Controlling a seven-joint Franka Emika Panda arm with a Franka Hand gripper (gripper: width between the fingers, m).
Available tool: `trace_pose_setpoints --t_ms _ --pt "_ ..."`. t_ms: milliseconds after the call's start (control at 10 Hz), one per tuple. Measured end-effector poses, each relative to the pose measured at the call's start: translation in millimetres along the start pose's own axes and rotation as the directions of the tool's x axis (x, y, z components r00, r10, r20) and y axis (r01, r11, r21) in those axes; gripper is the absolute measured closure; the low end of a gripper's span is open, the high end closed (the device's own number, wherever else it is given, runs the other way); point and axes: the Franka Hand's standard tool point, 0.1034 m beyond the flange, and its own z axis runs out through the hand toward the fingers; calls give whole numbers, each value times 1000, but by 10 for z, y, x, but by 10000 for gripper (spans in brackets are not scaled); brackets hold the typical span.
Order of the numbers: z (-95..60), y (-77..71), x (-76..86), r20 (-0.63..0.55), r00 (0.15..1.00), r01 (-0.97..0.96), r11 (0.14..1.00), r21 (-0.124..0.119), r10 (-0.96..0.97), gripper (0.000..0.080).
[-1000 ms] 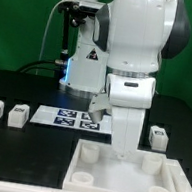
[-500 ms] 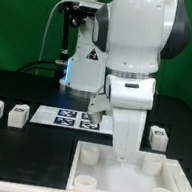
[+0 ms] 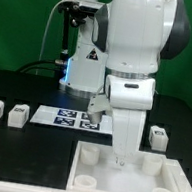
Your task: Assemble one leg
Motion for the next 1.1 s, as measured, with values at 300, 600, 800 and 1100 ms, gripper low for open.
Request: trace_pose_setpoints --t_ms 300,600,800,1100 --pt "2 -1 -2 0 1000 0 1000 0 0 152" --pt "-121 18 3 3 999 -44 999 -19 45 151" --pt "-426 -50 160 2 985 -174 983 -59 174 151" --pt "-506 -237 491 -23 838 -545 836 -57 545 151"
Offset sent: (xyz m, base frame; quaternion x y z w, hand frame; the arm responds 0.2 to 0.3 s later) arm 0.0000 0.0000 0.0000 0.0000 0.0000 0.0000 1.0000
